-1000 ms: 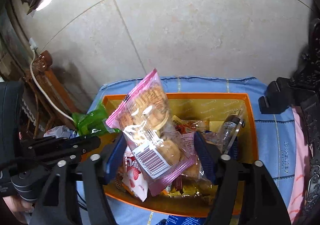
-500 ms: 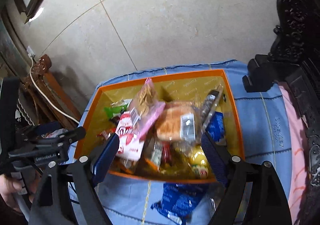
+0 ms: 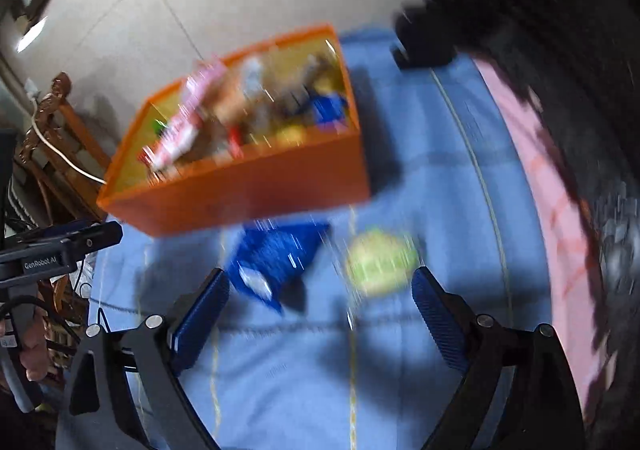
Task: Organize snacks
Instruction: 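Grasp the blue wafer pack with left tool while right grasps green-labelled bun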
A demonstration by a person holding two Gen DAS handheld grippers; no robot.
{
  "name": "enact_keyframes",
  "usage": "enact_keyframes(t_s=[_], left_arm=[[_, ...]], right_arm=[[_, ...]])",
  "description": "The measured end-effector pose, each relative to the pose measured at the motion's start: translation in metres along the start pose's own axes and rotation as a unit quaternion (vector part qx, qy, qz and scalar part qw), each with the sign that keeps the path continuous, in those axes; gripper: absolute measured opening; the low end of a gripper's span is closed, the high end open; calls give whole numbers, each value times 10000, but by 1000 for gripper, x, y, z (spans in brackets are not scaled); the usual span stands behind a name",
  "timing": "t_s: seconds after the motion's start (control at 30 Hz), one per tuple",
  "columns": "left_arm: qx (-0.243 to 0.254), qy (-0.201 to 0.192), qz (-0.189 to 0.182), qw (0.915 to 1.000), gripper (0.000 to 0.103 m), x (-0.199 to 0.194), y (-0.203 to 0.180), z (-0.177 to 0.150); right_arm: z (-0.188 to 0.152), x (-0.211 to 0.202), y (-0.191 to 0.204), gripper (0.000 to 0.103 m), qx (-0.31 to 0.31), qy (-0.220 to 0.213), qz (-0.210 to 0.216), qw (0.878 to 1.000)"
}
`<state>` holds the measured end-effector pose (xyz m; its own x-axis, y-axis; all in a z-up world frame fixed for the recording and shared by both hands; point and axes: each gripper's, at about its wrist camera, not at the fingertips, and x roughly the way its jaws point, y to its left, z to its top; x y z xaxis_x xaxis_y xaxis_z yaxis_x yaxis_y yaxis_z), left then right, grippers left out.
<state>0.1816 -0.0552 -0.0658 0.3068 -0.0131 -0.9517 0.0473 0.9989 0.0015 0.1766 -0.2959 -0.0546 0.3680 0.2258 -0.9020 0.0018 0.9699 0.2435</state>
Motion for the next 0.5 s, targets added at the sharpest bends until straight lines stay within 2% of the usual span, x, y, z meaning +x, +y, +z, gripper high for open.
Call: enact_keyframes(t_s=[0.1,0.23,0.5], left_arm=[[102,250,-52,9996,92,20,-17,-13],[274,399,-88,9988,92,36,-44,-21],[369,685,-215,9967,92,68,-96,-9]], right_arm=[[-27,11,-13,94,161,219,-32,9996],[-50,16,-24,94,294,391,37,9988],[-65,6,-39,94,266,461,74,9986]])
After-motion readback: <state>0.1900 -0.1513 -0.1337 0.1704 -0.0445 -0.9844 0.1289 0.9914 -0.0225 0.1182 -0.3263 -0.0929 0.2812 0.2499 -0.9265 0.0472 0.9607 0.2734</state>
